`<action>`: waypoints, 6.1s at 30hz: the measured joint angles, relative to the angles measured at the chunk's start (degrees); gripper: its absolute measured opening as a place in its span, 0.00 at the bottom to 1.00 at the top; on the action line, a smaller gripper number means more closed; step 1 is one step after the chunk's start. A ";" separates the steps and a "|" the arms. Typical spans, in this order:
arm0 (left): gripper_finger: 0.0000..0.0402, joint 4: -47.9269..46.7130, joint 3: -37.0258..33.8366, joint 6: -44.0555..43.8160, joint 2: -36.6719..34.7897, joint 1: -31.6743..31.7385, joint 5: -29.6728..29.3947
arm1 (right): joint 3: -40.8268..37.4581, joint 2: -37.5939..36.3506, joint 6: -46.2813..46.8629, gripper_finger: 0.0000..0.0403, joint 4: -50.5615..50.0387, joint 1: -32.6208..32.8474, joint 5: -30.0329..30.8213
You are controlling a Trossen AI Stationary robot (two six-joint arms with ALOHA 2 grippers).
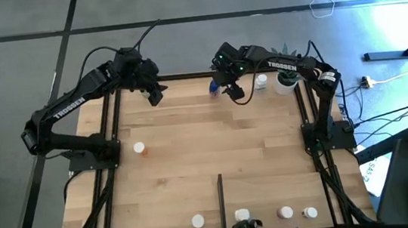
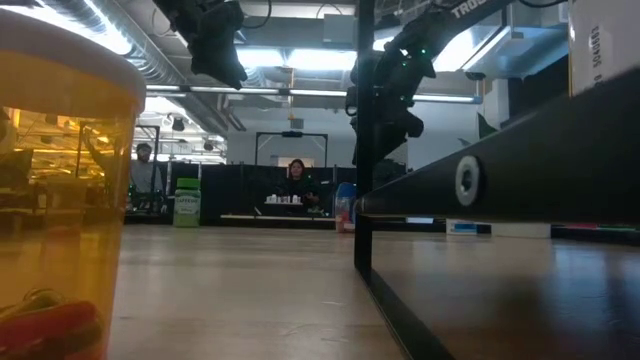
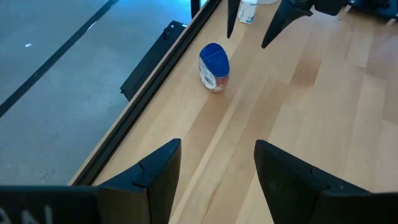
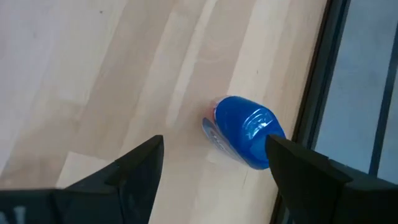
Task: Pick and place medicine bottles onto shelf by color
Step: Put the blue pill bottle onto the shelf
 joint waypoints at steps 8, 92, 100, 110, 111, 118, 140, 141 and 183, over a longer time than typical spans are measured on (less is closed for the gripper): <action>0.49 0.00 0.00 0.00 0.00 0.00 0.00 | 0.00 0.00 -6.76 0.70 1.27 -0.02 0.03; 0.49 0.19 0.00 -0.01 0.00 -0.01 -0.01 | -2.38 4.98 -19.80 0.70 12.83 -2.71 -2.87; 0.49 0.20 0.00 -0.02 0.00 -0.02 -0.02 | -2.38 4.98 -19.00 0.70 11.99 -2.71 0.44; 0.49 0.20 0.00 -0.02 0.00 0.00 -0.02 | -2.38 4.98 -18.12 0.70 11.46 -2.79 0.29; 0.49 0.18 0.00 0.00 0.00 -0.02 0.00 | -2.38 4.98 -18.12 0.70 11.46 -2.89 0.09; 0.49 0.20 0.00 -0.01 0.00 -0.02 0.00 | -2.36 4.98 -18.29 0.70 11.46 -3.19 -1.00; 0.49 0.17 0.00 -0.02 0.00 -0.01 -0.02 | -2.34 4.98 -18.26 0.70 11.49 -3.19 -1.04; 0.49 0.17 0.00 -0.01 0.00 -0.01 0.00 | -2.32 4.98 -18.25 0.70 11.49 -3.19 -1.04; 0.49 0.18 0.00 -0.01 0.00 -0.01 -0.02 | -1.96 5.00 -15.18 0.60 10.35 -3.22 1.06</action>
